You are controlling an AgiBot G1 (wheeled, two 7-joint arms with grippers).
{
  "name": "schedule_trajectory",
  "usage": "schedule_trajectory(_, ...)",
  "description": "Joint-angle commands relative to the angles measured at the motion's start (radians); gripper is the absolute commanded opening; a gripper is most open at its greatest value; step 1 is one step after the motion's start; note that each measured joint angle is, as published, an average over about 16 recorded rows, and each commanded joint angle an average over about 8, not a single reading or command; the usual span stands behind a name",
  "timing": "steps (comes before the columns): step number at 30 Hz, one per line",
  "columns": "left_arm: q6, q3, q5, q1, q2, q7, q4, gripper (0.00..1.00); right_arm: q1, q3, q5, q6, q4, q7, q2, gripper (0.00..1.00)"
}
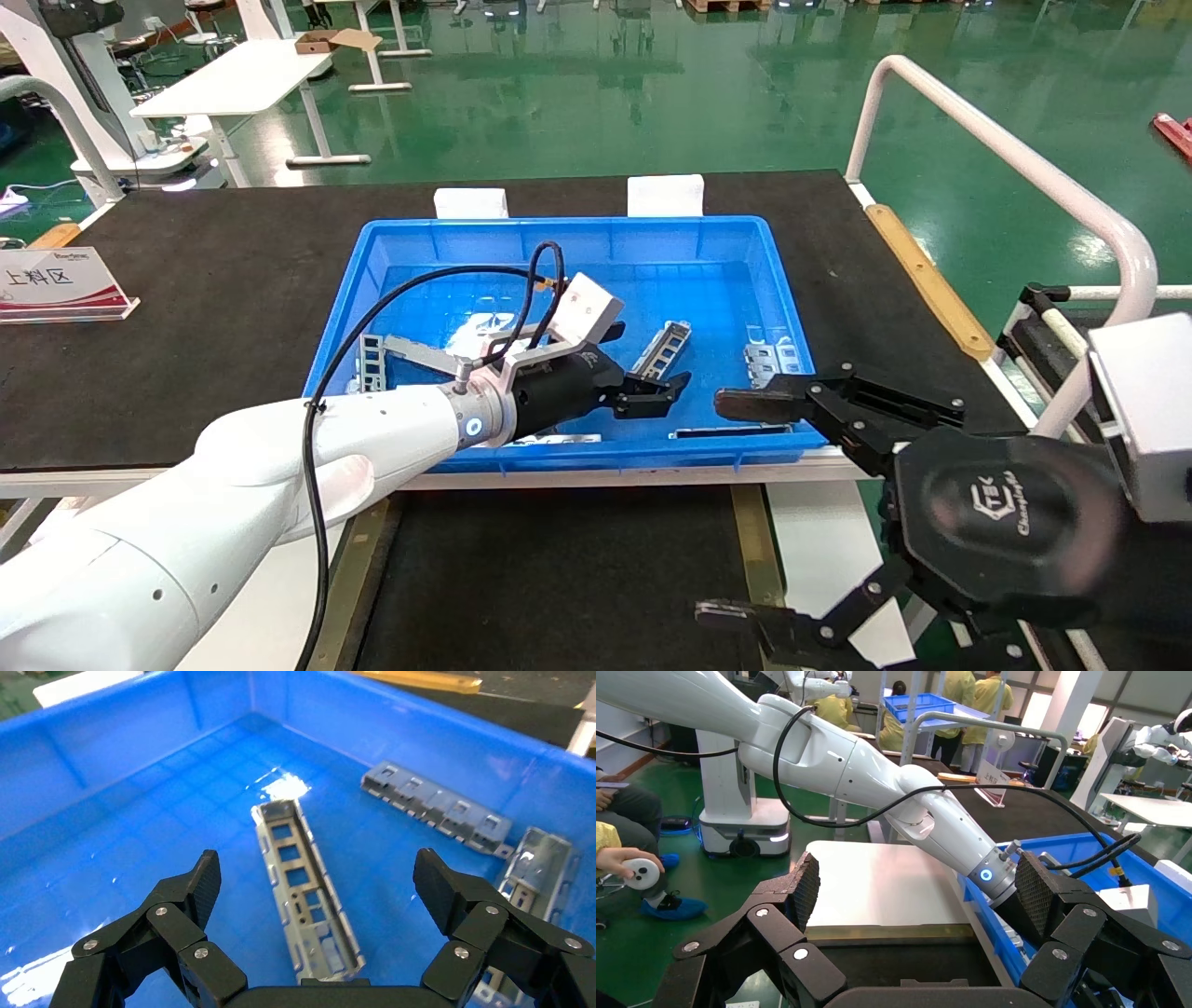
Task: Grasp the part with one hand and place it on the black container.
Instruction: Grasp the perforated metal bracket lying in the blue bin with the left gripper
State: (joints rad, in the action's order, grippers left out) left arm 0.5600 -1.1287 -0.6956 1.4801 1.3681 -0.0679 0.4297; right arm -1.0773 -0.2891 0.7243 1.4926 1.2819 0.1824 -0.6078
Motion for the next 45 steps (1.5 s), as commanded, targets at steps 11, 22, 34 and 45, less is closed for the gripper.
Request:
schedule_trajectory(11, -0.025, -0.046, 0.076, -0.009, -0.003, 0.006, -0.020, 0.95, 0.000, -0.001, -0.001, 0.000, 0.000, 0.000, 0.000, 0.94)
schedule_trajectory(22, -0.027, -0.081, 0.121, -0.012, -0.004, -0.005, -0.027, 0.00, 0.000, -0.001, -0.001, -0.001, 0.000, -0.001, 0.001, 0.00)
schedule_trajectory(34, -0.037, -0.110, 0.167, -0.018, -0.005, -0.014, -0.033, 0.00, 0.000, -0.002, -0.002, -0.001, 0.000, -0.001, 0.001, 0.00)
schedule_trajectory(45, -0.039, -0.131, 0.209, -0.025, -0.005, -0.017, -0.037, 0.00, -0.001, -0.003, -0.002, -0.001, 0.000, -0.001, 0.001, 0.00)
